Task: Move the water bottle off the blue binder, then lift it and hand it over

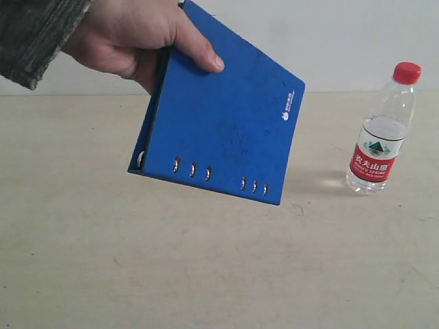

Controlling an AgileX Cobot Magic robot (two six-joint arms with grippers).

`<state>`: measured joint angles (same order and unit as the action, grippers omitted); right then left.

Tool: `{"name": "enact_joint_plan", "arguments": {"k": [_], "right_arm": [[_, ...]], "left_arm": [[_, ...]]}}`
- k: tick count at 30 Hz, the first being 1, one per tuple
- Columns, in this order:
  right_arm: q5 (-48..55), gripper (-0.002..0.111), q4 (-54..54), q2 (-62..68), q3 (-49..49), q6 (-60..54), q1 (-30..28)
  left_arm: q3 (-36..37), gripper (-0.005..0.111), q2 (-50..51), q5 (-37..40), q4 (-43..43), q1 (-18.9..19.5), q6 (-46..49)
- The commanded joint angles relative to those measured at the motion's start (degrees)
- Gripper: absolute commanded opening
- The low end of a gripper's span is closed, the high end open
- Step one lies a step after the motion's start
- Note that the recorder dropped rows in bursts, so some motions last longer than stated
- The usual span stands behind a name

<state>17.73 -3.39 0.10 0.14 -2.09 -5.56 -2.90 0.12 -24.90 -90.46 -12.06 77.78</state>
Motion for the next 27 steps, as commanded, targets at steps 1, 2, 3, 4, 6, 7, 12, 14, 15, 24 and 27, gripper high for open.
{"name": "enact_joint_plan", "arguments": {"k": [1,2,3,4,6,7,12,14,15,24,27], "right_arm": [[-0.3,0.0,0.12,-0.1,-0.14,0.17,-0.17],[-0.3,0.0,0.12,-0.1,-0.14,0.17,-0.17],[-0.3,0.0,0.12,-0.1,-0.14,0.17,-0.17],[-0.3,0.0,0.12,-0.1,-0.14,0.17,-0.17],[-0.3,0.0,0.12,-0.1,-0.14,0.17,-0.17],[-0.3,0.0,0.12,-0.1,-0.14,0.27,-0.17],[-0.3,0.0,0.12,-0.1,-0.14,0.27,-0.17],[-0.3,0.0,0.12,-0.1,-0.14,0.27,-0.17],[-0.3,0.0,0.12,-0.1,-0.14,0.27,-0.17],[-0.3,0.0,0.12,-0.1,-0.14,0.27,-0.17],[-0.3,0.0,0.12,-0.1,-0.14,0.27,-0.17]], "left_arm": [[-3.71,0.007,-0.12,0.66,10.9,-0.53,-3.17],[-4.68,0.007,-0.12,1.0,14.51,-0.53,-4.98],[-5.83,0.007,-0.12,1.39,19.97,-0.53,-9.45],[-7.03,0.007,-0.08,1.87,27.53,-0.53,-16.38],[-9.32,0.007,2.09,1.97,42.71,-0.53,-32.71],[-10.1,0.007,3.26,1.75,48.23,-0.53,-38.92],[-10.05,0.007,10.54,6.78,67.03,-0.53,-63.51],[-7.61,0.007,10.93,15.08,67.32,-0.53,-66.14],[-5.73,0.007,10.93,18.29,67.32,-0.53,-67.42],[2.9,0.007,1.12,36.95,69.36,1.05,-79.42],[2.9,0.007,-0.12,34.45,73.2,2.15,-79.52]]}}
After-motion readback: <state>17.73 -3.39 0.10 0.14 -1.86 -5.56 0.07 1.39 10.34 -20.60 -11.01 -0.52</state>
